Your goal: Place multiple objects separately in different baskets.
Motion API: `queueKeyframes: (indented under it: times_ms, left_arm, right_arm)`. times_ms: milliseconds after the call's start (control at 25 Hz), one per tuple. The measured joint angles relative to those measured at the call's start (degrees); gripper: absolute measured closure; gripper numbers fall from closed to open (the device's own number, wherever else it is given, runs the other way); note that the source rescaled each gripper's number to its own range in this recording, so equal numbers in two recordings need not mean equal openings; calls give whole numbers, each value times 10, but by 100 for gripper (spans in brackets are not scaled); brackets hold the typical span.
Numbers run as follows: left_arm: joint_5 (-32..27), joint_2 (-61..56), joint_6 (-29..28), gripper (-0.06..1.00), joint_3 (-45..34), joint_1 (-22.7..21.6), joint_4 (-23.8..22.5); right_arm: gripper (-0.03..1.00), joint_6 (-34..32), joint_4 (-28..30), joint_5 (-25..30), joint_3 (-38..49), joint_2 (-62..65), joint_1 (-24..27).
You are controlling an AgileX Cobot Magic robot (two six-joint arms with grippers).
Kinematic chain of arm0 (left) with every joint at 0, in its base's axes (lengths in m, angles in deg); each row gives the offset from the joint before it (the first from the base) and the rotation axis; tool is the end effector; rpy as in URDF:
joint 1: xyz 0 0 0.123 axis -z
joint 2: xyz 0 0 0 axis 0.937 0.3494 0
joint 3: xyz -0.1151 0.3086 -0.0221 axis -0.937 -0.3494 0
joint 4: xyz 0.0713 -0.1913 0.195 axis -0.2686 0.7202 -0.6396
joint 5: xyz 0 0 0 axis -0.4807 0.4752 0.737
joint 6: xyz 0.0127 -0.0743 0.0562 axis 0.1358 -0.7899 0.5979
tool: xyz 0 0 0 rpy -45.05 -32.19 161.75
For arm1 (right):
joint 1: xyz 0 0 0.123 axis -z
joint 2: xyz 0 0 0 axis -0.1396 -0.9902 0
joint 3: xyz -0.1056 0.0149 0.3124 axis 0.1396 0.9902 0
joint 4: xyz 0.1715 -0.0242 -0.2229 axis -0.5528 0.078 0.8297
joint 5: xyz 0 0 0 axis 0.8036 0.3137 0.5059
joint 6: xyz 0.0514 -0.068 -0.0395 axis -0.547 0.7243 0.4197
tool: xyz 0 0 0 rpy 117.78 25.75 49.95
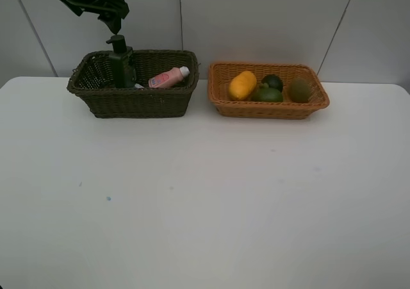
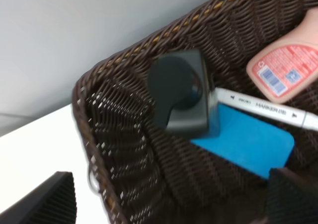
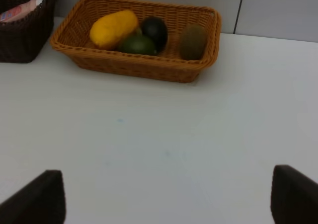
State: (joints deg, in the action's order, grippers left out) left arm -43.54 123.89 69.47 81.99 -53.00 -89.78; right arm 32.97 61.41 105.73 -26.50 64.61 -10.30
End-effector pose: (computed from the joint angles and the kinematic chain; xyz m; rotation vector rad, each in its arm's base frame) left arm 0.4872 -0.1230 0.3438 0.5824 2.4212 0.2677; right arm -0.0241 0.0041 0.2974 -0.1394 2.0129 0.0392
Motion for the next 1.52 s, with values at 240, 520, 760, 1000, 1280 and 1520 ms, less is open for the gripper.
queueKeyframes:
  times_ms: [240, 520, 760, 1000, 1280, 1520]
  left_arm:
    - [-91, -63, 6, -6, 0, 1, 10]
    - [-164, -137, 7, -6, -2, 1, 34]
    - [-164, -253, -3, -6, -117, 1, 49]
    - [-164, -396, -30, -6, -267, 1, 49]
    - [-164, -557, -31, -6, -428, 1, 66]
    - [-164, -670, -32, -6, -547, 1, 90]
  right_arm:
    - [-3, 0, 0, 0, 0, 0, 0]
    - [-3, 0, 0, 0, 0, 0, 0]
    - [-3, 0, 0, 0, 0, 0, 0]
    - [-3, 0, 0, 0, 0, 0, 0]
    - [-3, 0, 0, 0, 0, 0, 0]
    - [-3, 0, 0, 0, 0, 0, 0]
